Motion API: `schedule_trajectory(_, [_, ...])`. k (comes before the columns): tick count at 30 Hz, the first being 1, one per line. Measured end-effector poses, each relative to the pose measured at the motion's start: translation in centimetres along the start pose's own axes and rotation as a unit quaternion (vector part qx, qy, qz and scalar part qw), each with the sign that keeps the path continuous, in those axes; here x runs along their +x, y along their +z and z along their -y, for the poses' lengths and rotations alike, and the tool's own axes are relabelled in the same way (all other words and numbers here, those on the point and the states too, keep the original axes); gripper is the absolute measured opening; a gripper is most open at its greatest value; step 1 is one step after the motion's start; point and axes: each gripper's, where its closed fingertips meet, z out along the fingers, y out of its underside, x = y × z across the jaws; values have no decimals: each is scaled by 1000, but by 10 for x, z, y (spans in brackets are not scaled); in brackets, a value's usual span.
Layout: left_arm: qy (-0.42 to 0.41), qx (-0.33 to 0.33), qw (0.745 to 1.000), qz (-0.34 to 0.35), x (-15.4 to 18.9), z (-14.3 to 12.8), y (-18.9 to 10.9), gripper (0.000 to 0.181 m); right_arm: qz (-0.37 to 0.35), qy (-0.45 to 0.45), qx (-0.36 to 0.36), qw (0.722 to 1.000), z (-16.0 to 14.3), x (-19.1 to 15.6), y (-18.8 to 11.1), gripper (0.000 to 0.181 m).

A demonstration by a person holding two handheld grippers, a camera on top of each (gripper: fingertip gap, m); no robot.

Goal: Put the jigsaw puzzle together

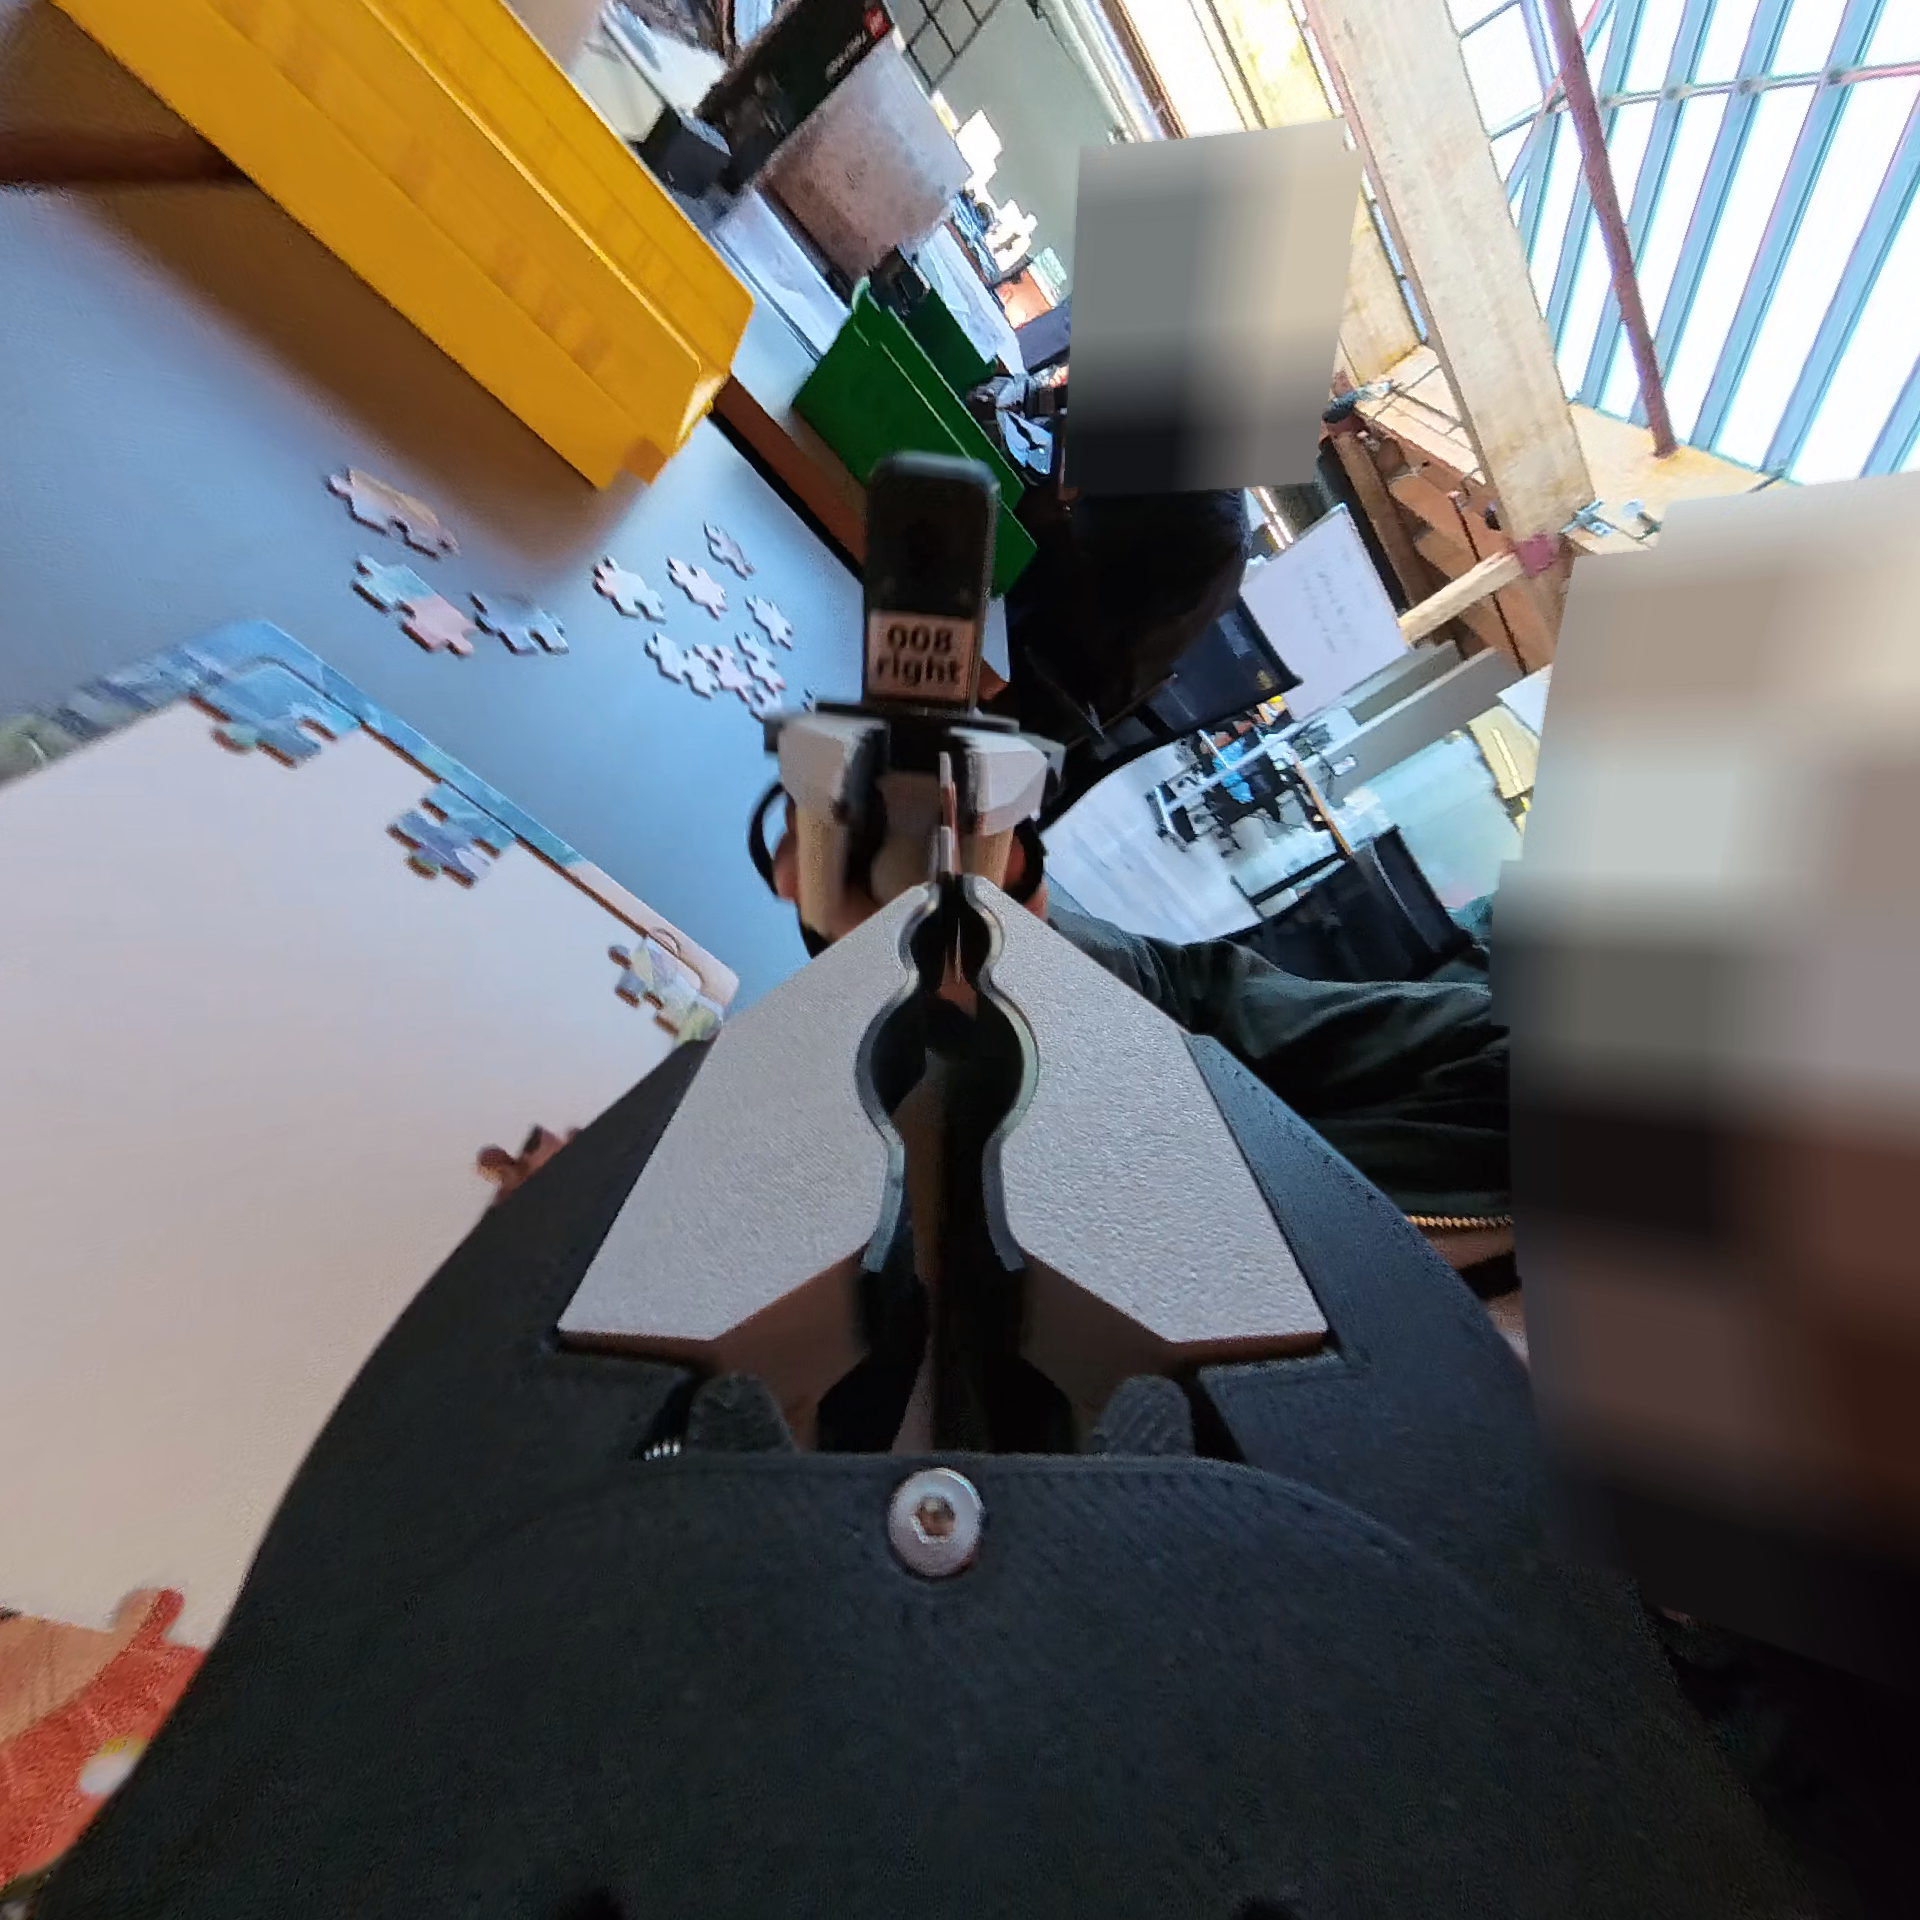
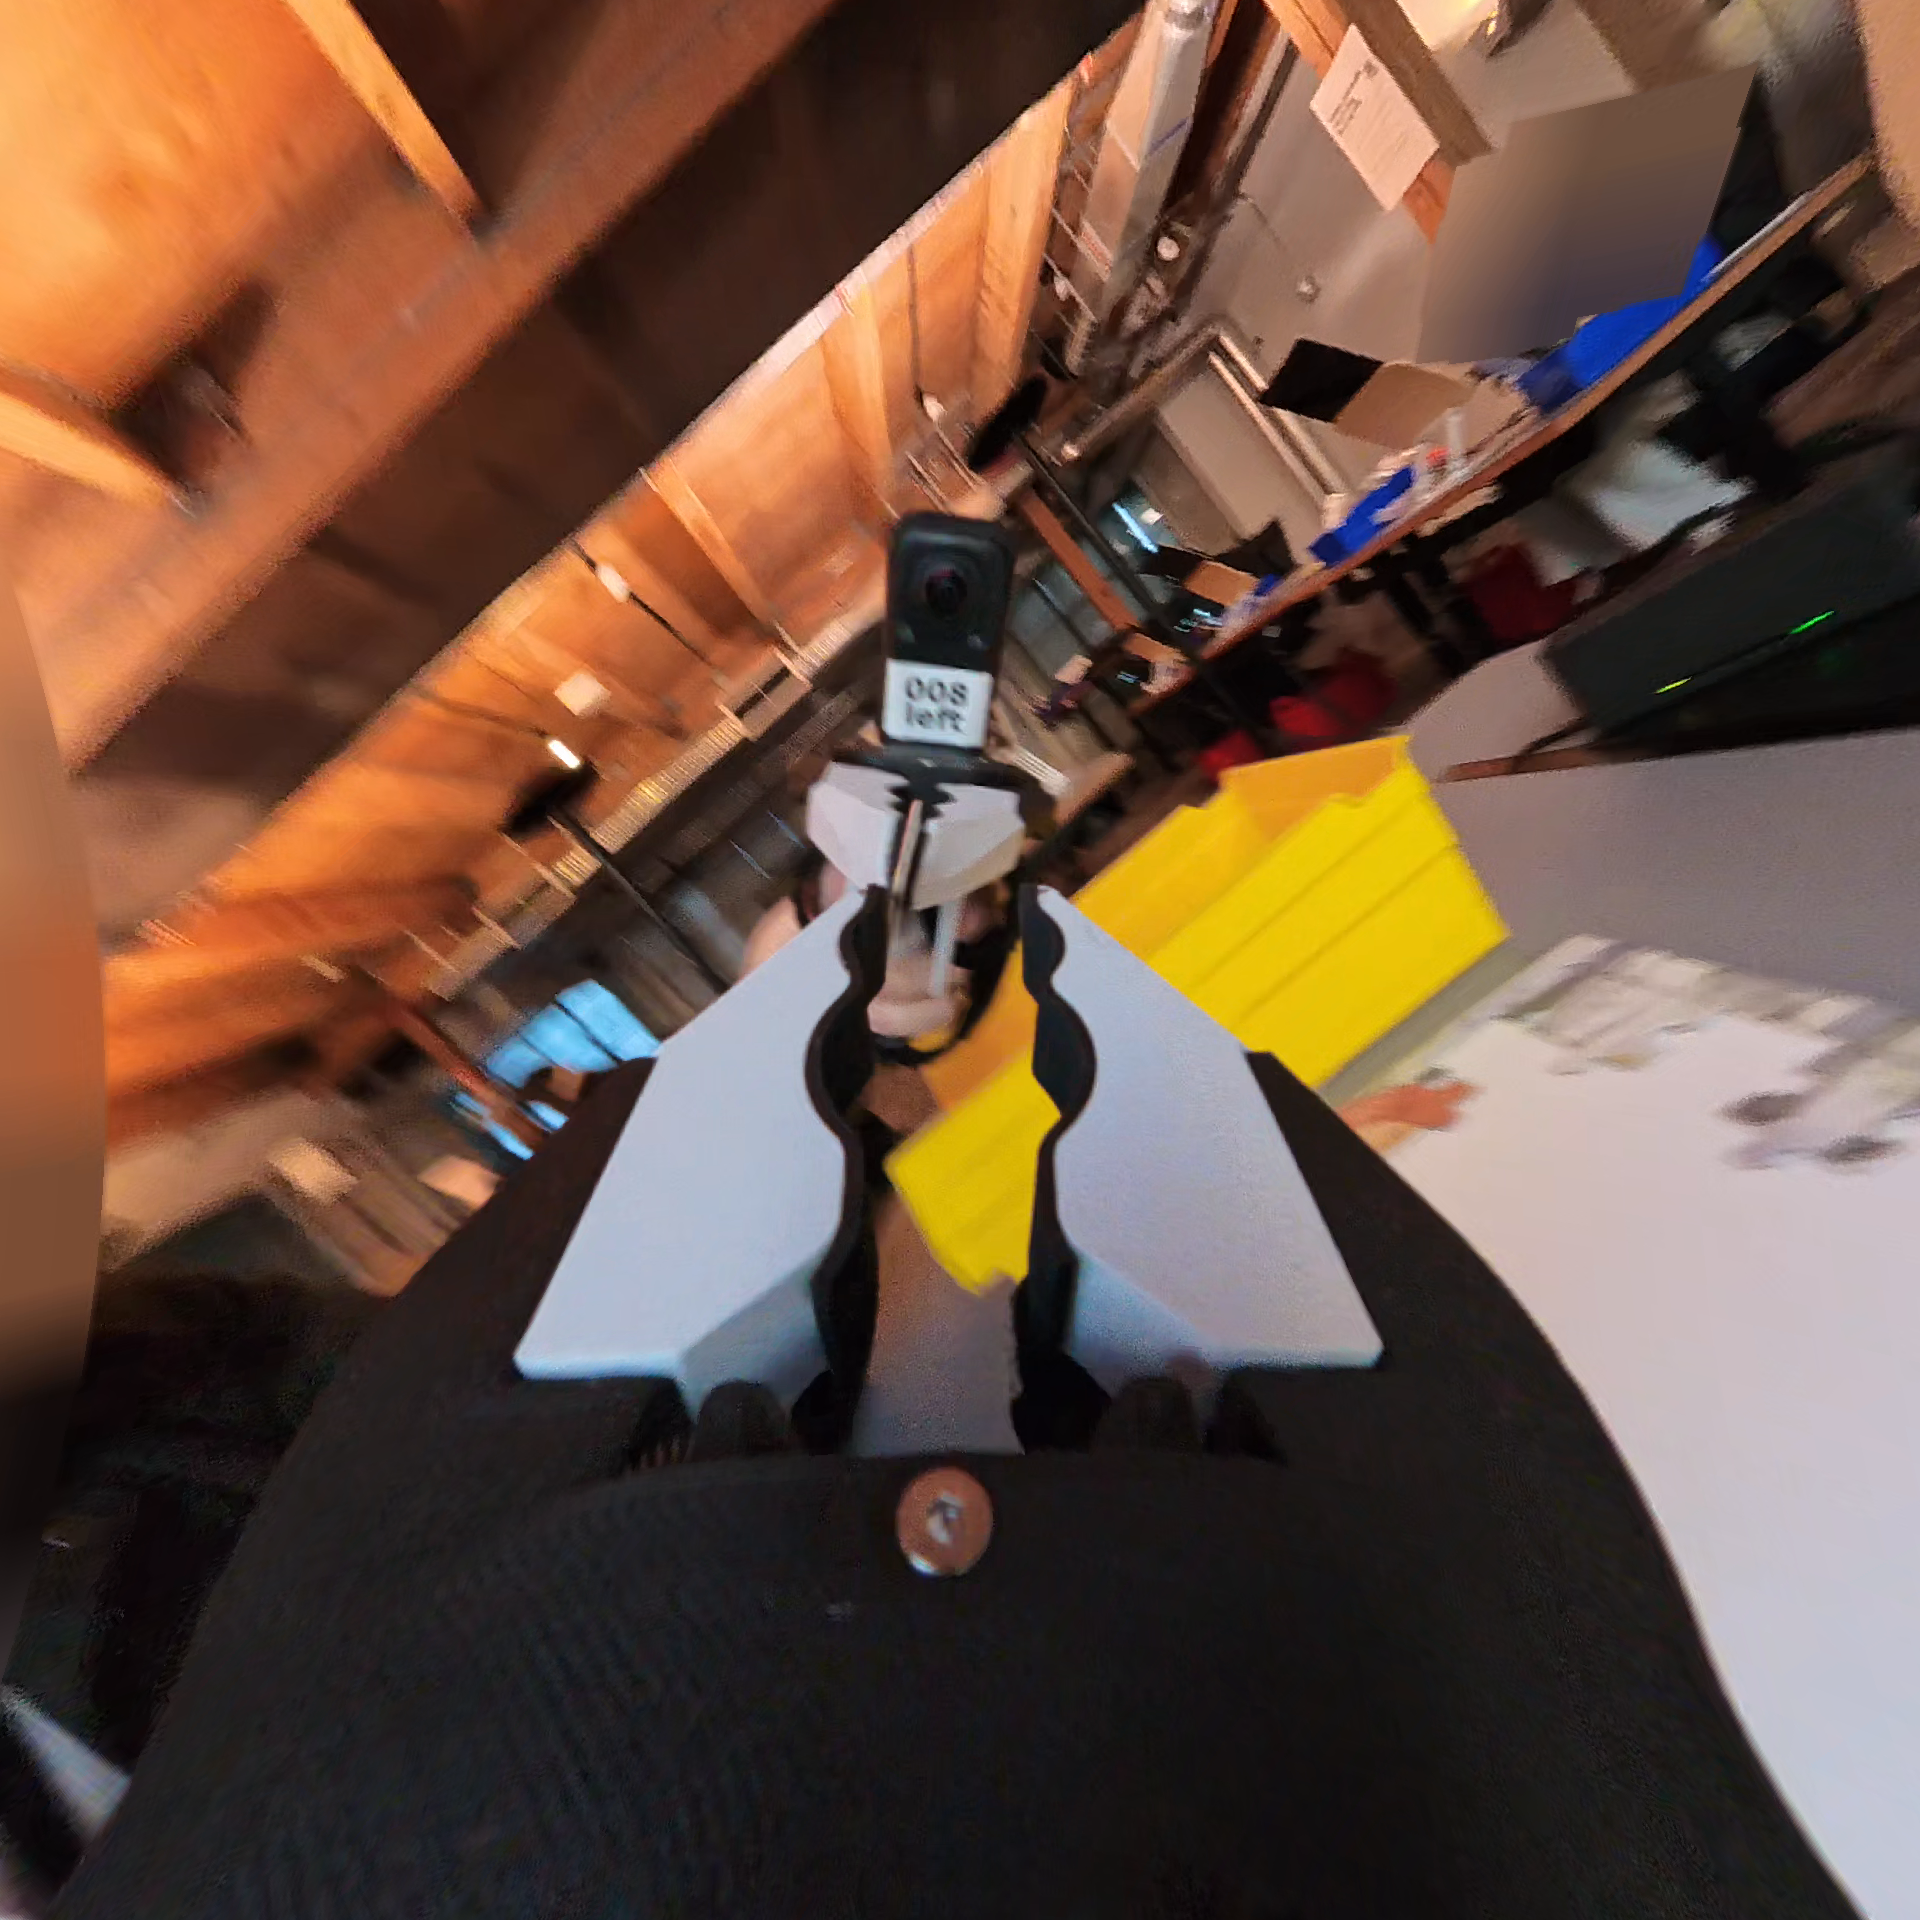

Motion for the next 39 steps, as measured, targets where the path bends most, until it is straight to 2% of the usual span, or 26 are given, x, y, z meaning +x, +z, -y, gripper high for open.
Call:
schedule_trajectory(2, [-10,-28,999,19,-8,-10,-3,0,-26,-120,-58,991,-8,4,-8,29])
schedule_trajectory(4, [-11,-67,996,52,-19,-24,-7,0,-40,-231,-112,966,-20,1,-12,35])
schedule_trajectory(6, [-14,-118,991,56,-20,-43,-8,0,-52,-337,-195,920,-47,5,-16,29])
schedule_trajectory(8, [-20,-194,979,58,-20,-72,-10,0,-63,-401,-263,875,-75,16,-18,31])
schedule_trajectory(9, [-19,-231,971,66,-22,-85,-12,0,-44,-400,-279,872,-88,13,-15,33])
schedule_trajectory(12, [-3,-305,949,78,-25,-112,-12,0,31,-292,-316,902,-116,-6,-10,22])
schedule_trajectory(18, [33,-369,925,79,-25,-133,-6,0,45,-136,-350,926,-132,-3,-11,14])
schedule_trajectory(20, [40,-370,925,78,-25,-132,-4,0,58,-107,-367,922,-138,-6,-13,2])
schedule_trajectory(22, [43,-361,929,66,-22,-129,-3,0,70,-80,-371,922,-138,-10,-14,1])
schedule_trajectory(24, [40,-328,942,62,-21,-117,-3,1,60,-59,-347,934,-128,-8,-11,1])
schedule_trajectory(28, [1,-160,986,39,-17,-56,-9,15,46,54,-222,972,-89,-1,2,0])
schedule_trajectory(31, [-11,-93,995,41,-21,-35,-25,18,48,160,-118,979,-61,9,3,0])
schedule_trajectory(35, [-30,-73,996,35,-23,-30,-30,21,44,188,-81,978,-54,15,3,0])
schedule_trajectory(39, [-46,-92,994,23,-25,-37,-19,18,45,181,-61,981,-50,12,6,0])
